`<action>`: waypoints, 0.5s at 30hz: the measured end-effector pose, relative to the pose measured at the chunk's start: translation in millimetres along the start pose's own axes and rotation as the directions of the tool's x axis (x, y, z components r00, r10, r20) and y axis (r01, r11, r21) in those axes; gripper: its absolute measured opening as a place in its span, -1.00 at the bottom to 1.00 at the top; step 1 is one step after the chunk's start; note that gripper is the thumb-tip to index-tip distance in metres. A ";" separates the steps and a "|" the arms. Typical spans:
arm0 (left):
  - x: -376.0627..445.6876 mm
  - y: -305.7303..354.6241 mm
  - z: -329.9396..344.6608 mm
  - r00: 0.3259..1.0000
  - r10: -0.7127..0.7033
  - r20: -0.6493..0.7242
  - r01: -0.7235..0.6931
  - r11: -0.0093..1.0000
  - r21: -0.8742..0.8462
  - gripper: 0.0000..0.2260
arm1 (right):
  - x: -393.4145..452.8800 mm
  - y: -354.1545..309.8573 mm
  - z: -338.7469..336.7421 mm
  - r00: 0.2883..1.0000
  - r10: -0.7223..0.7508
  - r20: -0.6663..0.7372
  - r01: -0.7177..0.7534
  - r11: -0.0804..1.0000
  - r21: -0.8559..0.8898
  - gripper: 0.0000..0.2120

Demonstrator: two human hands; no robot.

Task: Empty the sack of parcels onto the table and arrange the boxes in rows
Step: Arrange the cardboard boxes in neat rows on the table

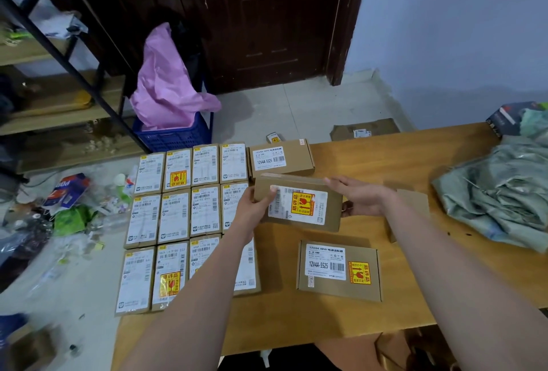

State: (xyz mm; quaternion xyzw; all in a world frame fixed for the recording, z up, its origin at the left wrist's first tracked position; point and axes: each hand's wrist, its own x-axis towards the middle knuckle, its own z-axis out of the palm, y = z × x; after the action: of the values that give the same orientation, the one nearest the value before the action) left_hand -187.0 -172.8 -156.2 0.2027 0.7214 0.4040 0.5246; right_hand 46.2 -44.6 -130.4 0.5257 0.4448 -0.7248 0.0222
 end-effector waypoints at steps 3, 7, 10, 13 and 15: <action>2.5 0.7 -1.9 1.000 -0.009 0.005 0.009 1.000 -0.023 -0.41 | 7.0 5.5 -1.8 0.997 -0.052 -0.056 0.052 0.999 -0.012 -0.12; 4.7 -3.5 -2.7 0.999 -0.038 0.002 0.038 0.994 -0.098 -0.32 | 12.6 11.7 -1.6 0.982 -0.062 -0.180 0.078 0.994 0.080 -0.37; 4.3 -5.5 -0.8 0.993 -0.085 0.086 0.106 0.954 -0.280 -0.35 | 13.1 18.3 -0.7 0.981 -0.038 -0.192 0.066 0.987 0.144 -0.43; 5.2 -8.2 4.0 0.986 -0.121 0.114 0.155 0.914 -0.375 -0.37 | 14.1 27.7 1.9 0.993 0.014 -0.117 0.003 0.990 0.139 -0.44; 7.7 -9.5 8.7 0.991 -0.129 0.046 0.137 0.931 -0.338 -0.39 | 13.8 33.7 2.2 0.996 0.071 -0.060 -0.064 0.992 0.110 -0.44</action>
State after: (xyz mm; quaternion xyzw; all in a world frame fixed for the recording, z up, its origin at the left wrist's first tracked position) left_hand -180.6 -169.7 -169.3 0.0644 0.6466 0.4838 0.5863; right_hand 55.2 -60.4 -162.0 0.5638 0.3875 -0.7294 0.0042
